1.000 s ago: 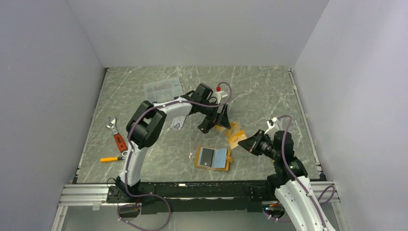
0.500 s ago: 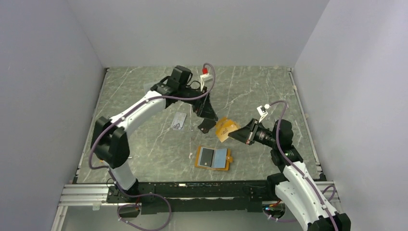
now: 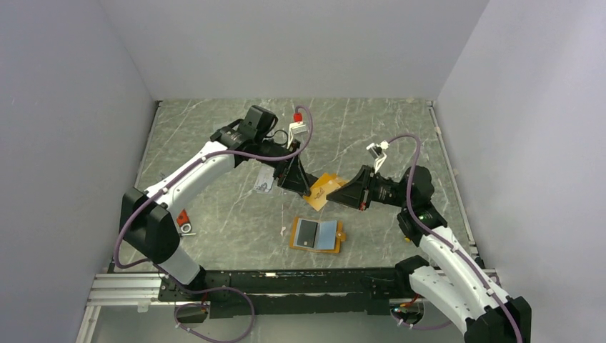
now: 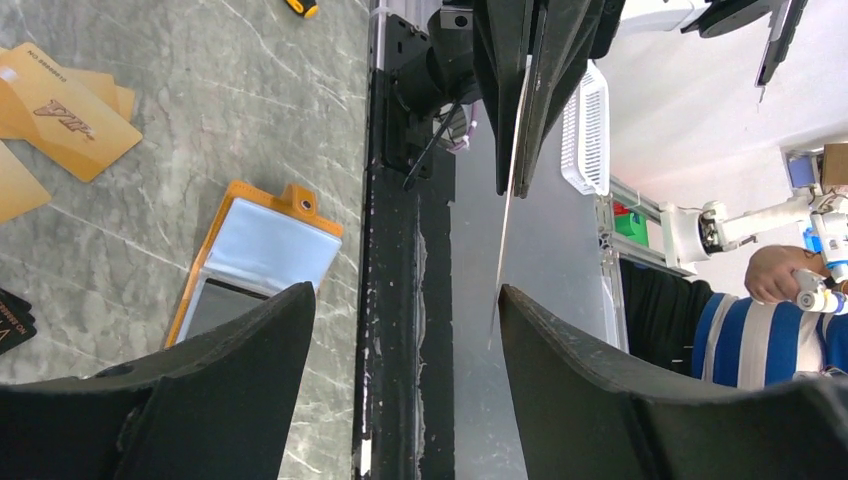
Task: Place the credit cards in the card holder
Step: Move the card holder to the center of the board.
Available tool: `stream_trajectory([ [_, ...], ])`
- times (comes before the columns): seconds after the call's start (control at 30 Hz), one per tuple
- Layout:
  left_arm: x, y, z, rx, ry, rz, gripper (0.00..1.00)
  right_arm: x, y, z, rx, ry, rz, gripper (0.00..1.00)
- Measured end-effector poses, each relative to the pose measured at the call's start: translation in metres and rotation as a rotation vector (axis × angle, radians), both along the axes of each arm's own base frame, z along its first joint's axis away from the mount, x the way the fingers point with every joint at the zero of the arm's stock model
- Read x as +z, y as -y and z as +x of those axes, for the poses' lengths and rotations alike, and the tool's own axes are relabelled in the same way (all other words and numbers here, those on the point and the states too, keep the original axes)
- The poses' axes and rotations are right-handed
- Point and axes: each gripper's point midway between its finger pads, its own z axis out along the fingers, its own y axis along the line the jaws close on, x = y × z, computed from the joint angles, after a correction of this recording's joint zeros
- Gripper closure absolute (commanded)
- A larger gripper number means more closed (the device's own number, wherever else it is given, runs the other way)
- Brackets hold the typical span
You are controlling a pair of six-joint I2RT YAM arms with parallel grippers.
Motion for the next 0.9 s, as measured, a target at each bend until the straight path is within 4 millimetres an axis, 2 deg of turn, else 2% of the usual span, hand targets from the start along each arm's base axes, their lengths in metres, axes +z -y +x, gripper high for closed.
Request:
stream_trajectory([
  [0.1, 0.002, 0.0, -0.002, -0.007, -0.007, -0.007, 0.33, 0.005, -0.001, 0.002, 0.005, 0.018, 0.001, 1.0],
  [0.2, 0.005, 0.0, -0.004, -0.021, -0.011, -0.022, 0.39, 0.001, -0.003, 0.004, 0.009, 0.009, -0.006, 1.0],
  [0.27, 0.007, 0.001, -0.006, -0.031, -0.017, -0.031, 0.49, -0.002, -0.005, 0.007, 0.014, -0.004, -0.013, 1.0],
  [0.33, 0.008, 0.001, -0.008, -0.04, -0.021, -0.039, 0.65, -0.004, -0.008, 0.01, 0.02, -0.013, -0.02, 1.0],
  [0.43, 0.009, 0.001, -0.01, -0.05, -0.027, -0.046, 0.78, -0.006, -0.011, 0.013, 0.027, -0.02, -0.027, 1.0],
  [0.67, 0.01, 0.001, -0.011, -0.054, -0.027, -0.051, 0.93, -0.005, -0.015, 0.014, 0.04, -0.007, -0.033, 1.0],
  [0.8, 0.013, 0.001, -0.011, -0.054, -0.052, -0.057, 0.99, -0.003, -0.016, 0.016, 0.029, 0.0, -0.03, 0.96],
  [0.9, 0.019, 0.0, -0.007, -0.04, -0.075, -0.074, 1.0, 0.002, -0.017, 0.021, -0.01, 0.018, -0.006, 0.97],
])
